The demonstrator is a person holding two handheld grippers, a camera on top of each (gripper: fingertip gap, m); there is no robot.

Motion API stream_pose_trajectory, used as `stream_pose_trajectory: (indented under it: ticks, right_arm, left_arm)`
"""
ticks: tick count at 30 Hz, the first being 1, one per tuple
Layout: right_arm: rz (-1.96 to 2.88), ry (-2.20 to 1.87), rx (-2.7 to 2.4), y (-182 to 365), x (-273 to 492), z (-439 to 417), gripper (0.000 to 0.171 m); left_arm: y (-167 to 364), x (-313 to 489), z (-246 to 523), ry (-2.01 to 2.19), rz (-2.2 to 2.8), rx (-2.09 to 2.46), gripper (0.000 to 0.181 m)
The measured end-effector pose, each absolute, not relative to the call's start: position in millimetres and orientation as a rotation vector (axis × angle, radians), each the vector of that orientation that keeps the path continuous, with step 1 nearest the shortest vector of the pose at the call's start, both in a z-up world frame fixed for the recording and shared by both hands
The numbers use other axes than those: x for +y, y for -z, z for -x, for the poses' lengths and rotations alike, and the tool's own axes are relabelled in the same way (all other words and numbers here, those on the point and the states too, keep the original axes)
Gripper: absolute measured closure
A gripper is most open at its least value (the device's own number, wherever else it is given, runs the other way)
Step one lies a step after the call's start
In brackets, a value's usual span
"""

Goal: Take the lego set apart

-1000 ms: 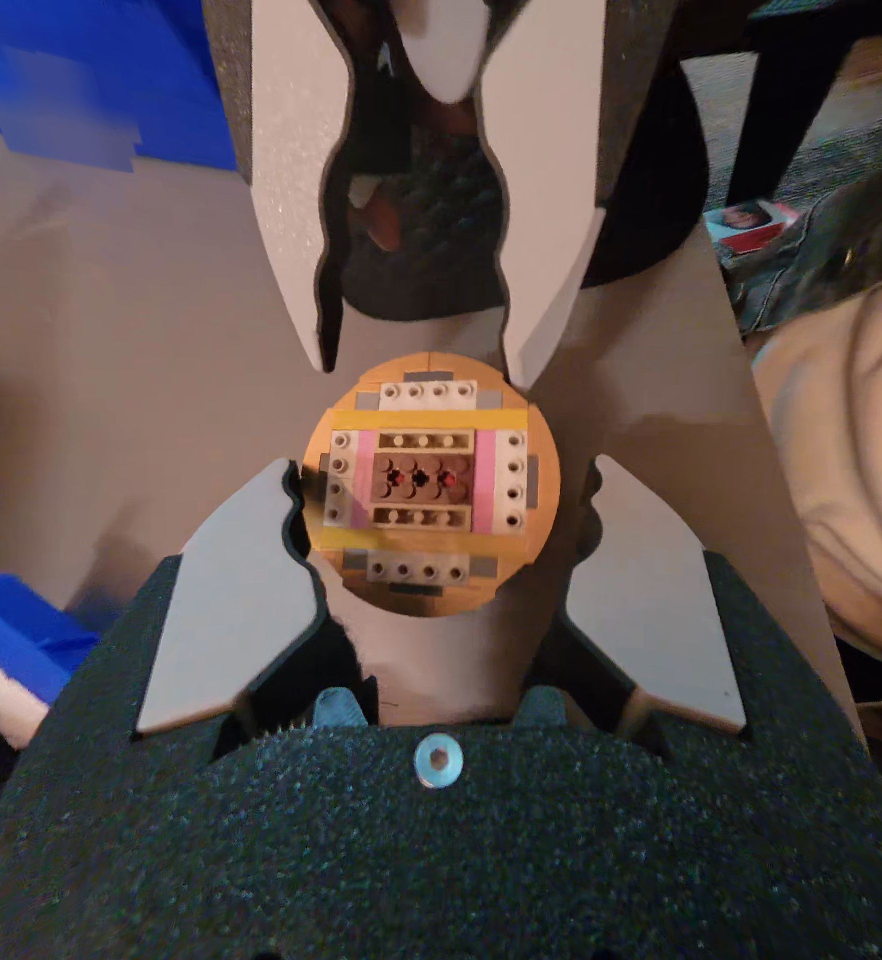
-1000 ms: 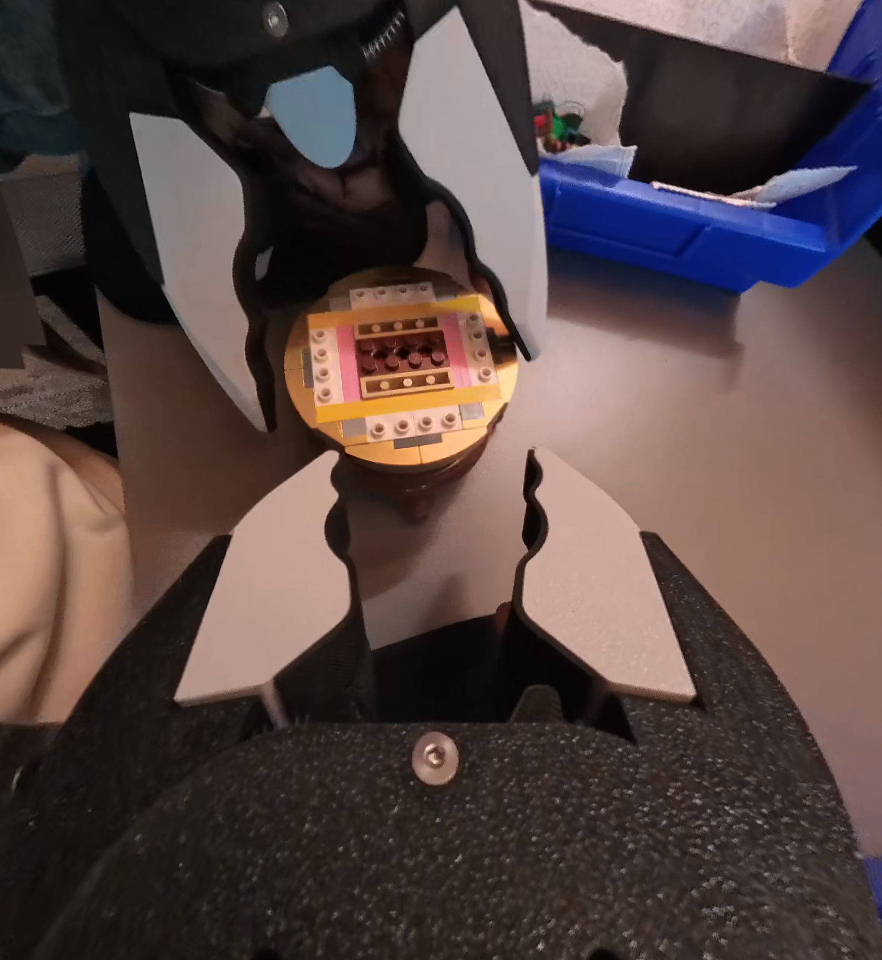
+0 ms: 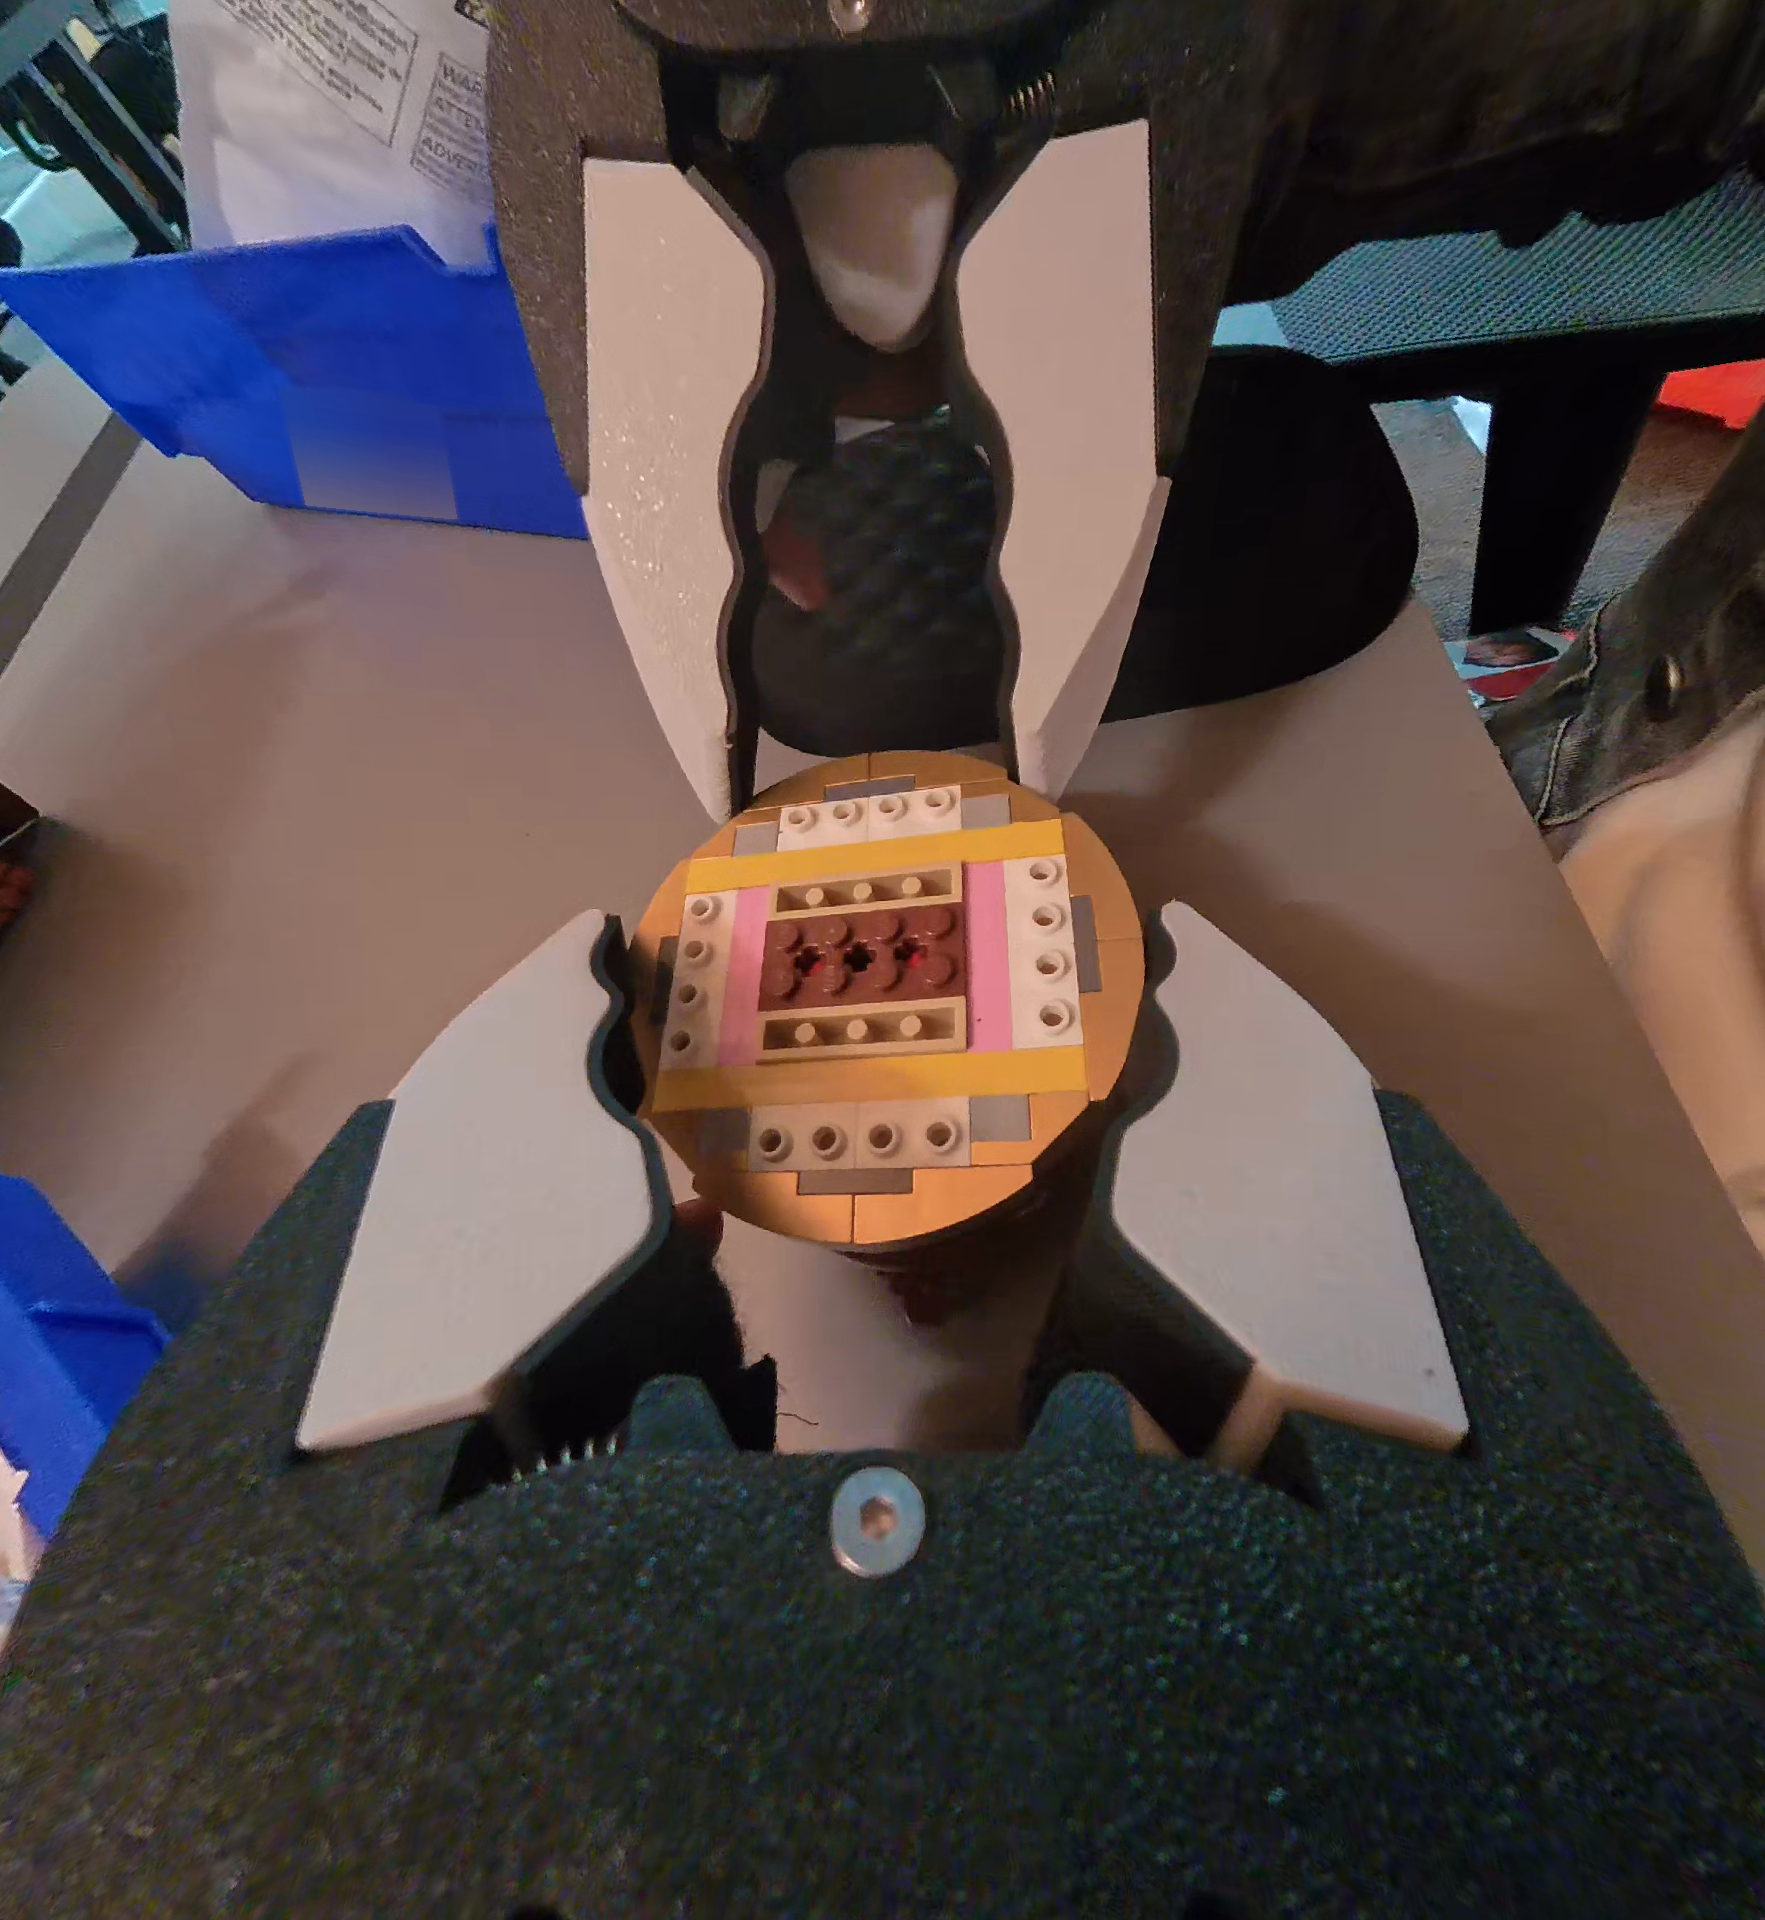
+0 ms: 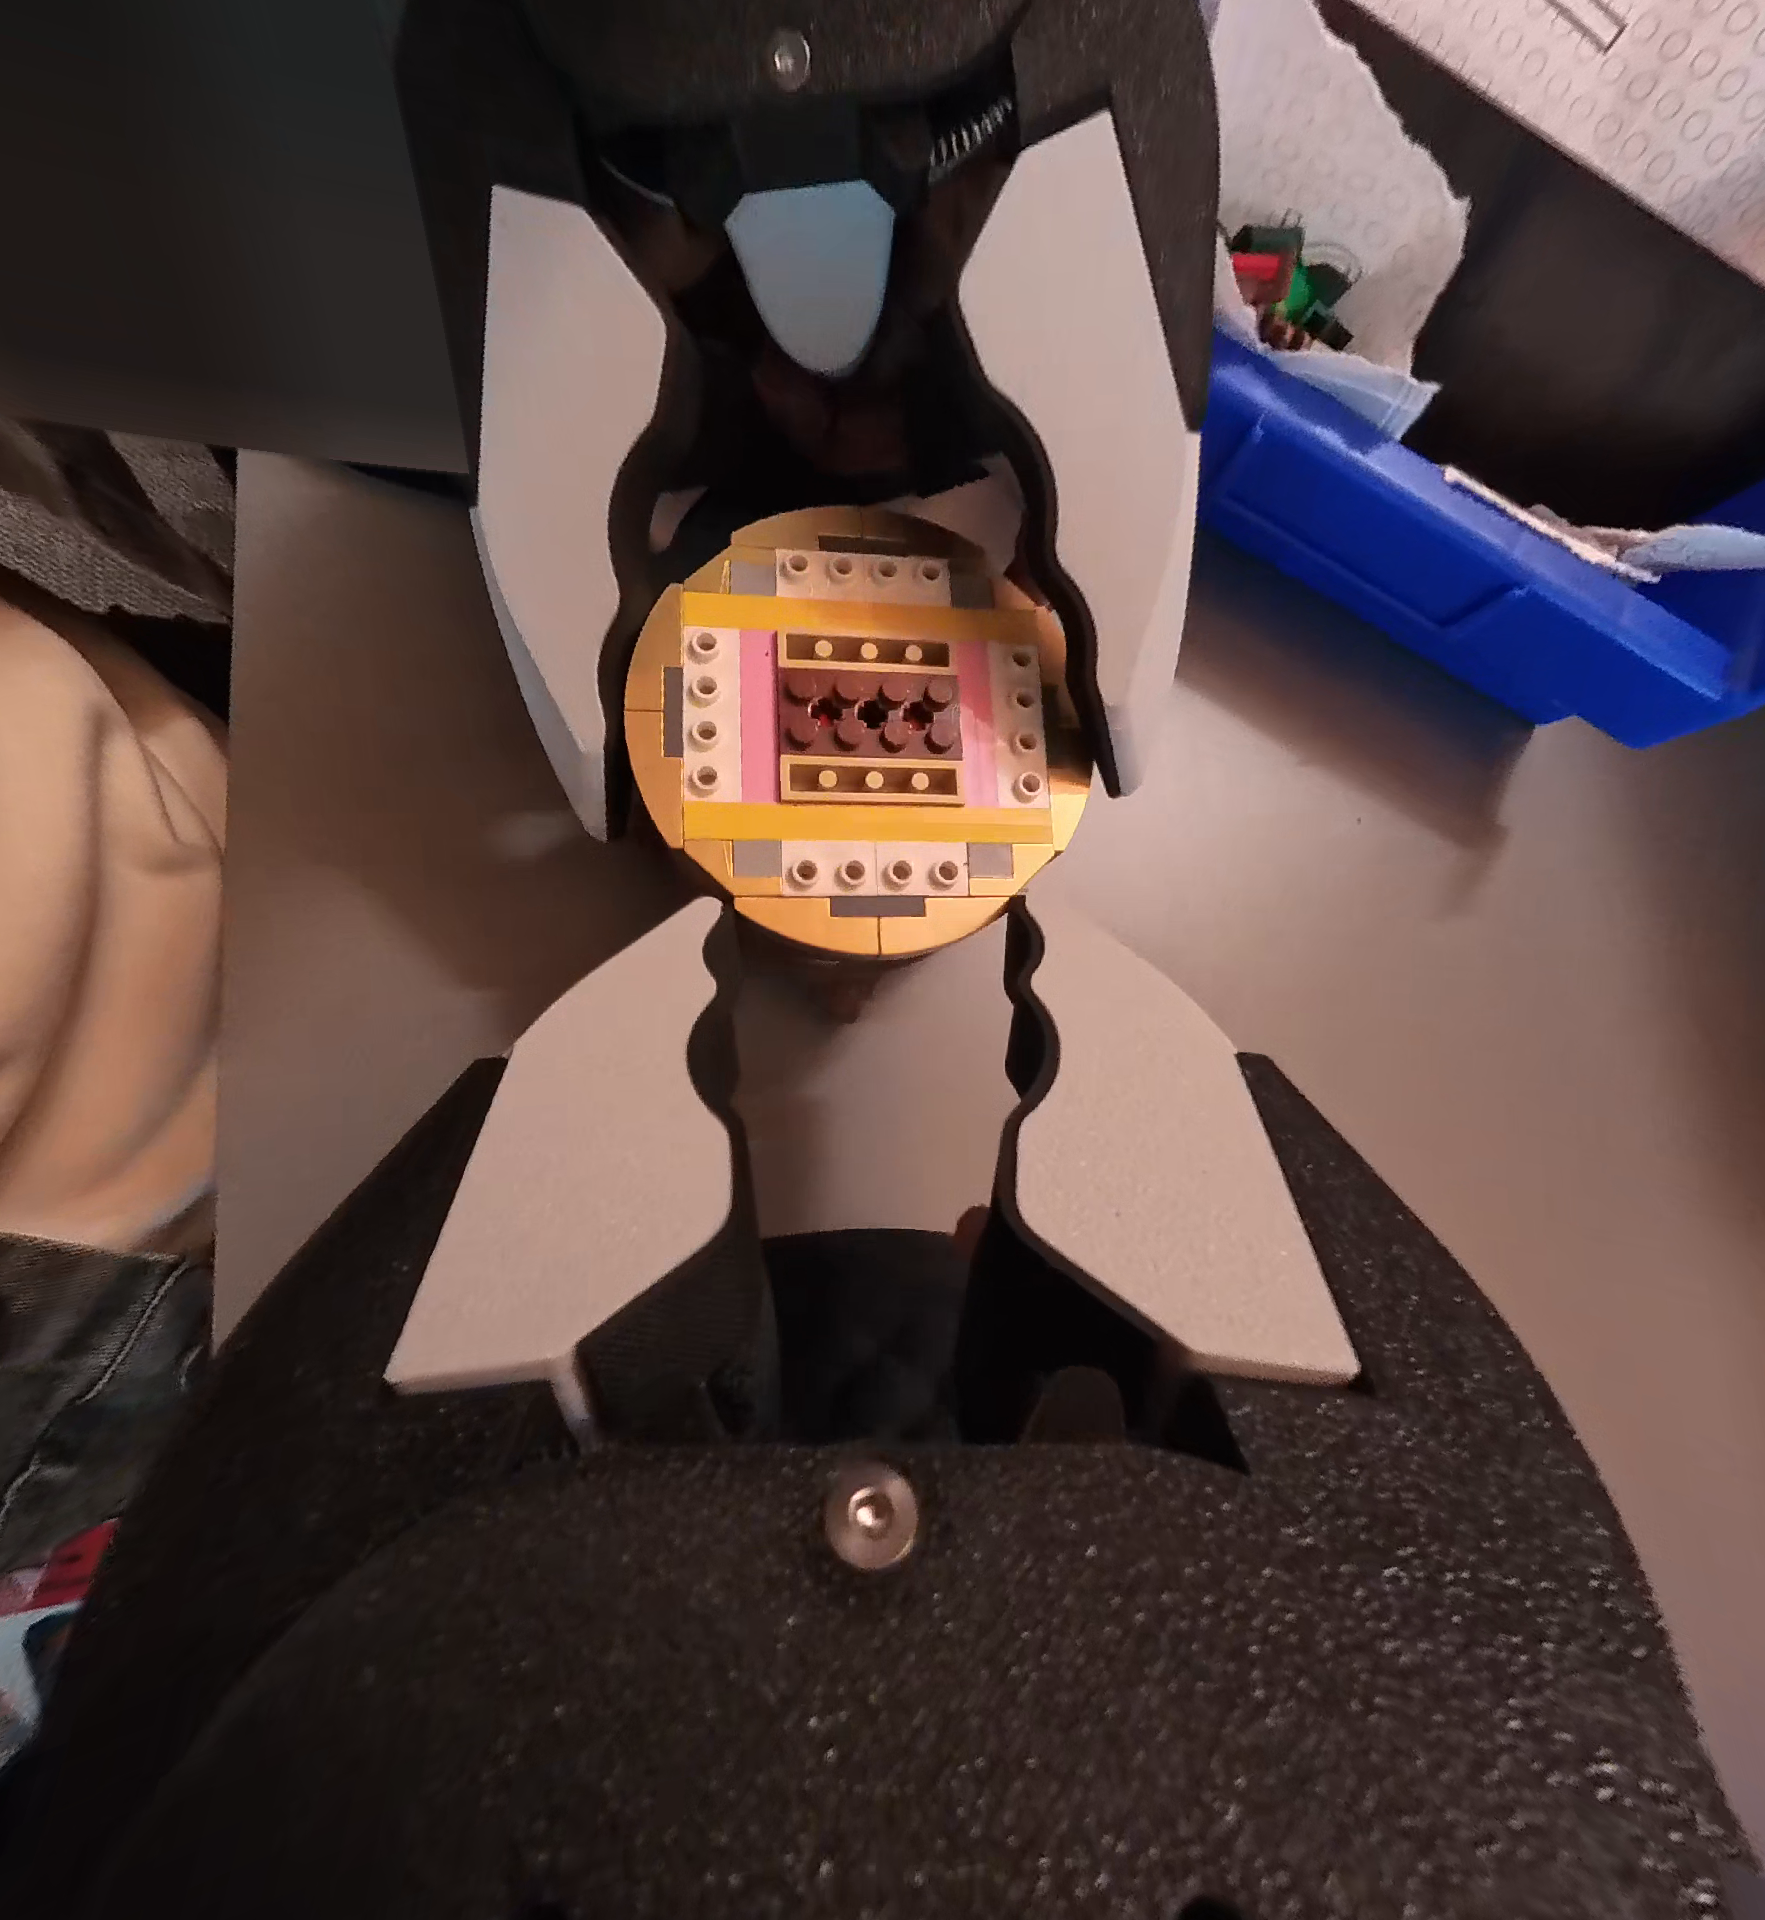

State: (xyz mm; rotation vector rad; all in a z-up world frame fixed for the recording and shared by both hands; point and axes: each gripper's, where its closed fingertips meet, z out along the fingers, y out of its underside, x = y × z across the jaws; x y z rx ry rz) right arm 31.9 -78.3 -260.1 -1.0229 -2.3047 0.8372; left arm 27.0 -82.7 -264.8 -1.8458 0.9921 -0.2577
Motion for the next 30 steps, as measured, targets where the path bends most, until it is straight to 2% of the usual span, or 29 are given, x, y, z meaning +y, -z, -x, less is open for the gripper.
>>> stream_pose_trajectory:
  ticks: [6, 15, 17, 20, 22, 27, 30]
  right_arm:
    - [1.084, -0.776, -2.339, 260.0, -78.2, -31.9, 0.123]
    - [1.07, -1.139, -2.152, 258.8, -80.9, -31.2, 0.124]
    - [1.049, -1.03, -2.244, 258.2, -80.6, -32.4, 0.124]
    - [0.851, -0.538, -2.406, 249.3, -76.9, -31.5, 0.124]
    - [0.823, -0.43, -2.438, 249.8, -76.8, -31.3, 0.124]
    - [1.026, -0.882, -2.294, 254.4, -78.1, -34.7, 0.124]
    - [1.053, -0.967, -2.251, 253.5, -76.6, -39.0, 0.124]
  left_arm:
    - [265.0, -83.2, -26.7, 0.246, 1.838, 0.995, 0.089]
    - [264.9, -84.1, -26.7, 0.251, 1.825, 0.993, 0.09]
    - [265.2, -84.0, -27.3, 0.239, 1.827, 0.999, 0.09]
    - [265.4, -82.9, -27.3, 0.222, 1.844, 0.985, 0.09]
    - [265.3, -83.0, -26.8, 0.218, 1.843, 0.98, 0.09]
    - [265.1, -83.2, -27.0, 0.222, 1.837, 0.98, 0.09]
    - [265.1, -83.1, -26.9, 0.223, 1.838, 0.978, 0.09]
